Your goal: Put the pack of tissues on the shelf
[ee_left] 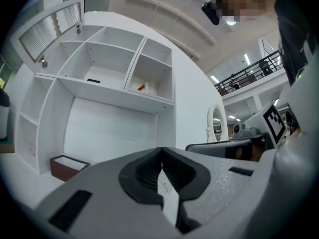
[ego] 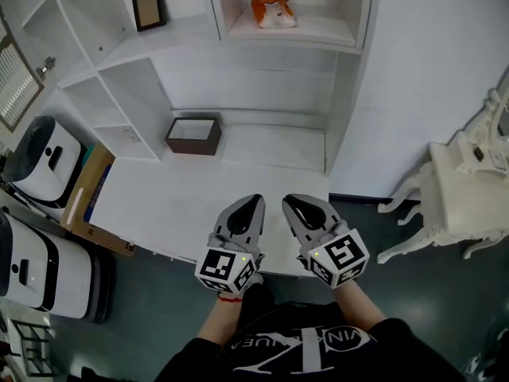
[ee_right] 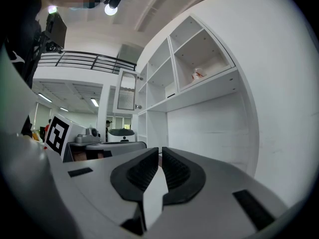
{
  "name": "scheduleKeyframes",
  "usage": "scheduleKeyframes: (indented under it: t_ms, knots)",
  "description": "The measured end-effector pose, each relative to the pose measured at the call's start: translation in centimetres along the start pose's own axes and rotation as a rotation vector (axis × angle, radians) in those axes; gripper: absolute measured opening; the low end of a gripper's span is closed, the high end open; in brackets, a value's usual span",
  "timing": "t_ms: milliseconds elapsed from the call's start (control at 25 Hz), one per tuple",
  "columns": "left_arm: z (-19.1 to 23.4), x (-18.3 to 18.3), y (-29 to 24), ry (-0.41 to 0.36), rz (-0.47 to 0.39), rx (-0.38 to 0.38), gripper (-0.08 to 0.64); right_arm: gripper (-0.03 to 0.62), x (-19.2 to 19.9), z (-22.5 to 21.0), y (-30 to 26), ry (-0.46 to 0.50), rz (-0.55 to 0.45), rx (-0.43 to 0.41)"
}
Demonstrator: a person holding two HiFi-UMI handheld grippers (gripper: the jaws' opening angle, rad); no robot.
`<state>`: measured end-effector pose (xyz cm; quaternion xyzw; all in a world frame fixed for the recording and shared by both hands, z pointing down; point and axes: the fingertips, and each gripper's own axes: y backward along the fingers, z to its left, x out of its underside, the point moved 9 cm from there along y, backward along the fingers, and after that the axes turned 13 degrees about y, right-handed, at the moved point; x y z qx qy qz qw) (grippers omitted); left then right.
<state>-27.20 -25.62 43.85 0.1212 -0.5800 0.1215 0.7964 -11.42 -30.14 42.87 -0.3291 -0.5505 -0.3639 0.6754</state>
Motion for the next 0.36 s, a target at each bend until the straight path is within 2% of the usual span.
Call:
scheduleKeyframes:
  t_ms: [360]
  knots:
    - [-4.2,1.8,2.7,0.004,0.009,-0.031,0.008,0.023,0.5,1.6,4.4,-0.009,0.004,-0.038]
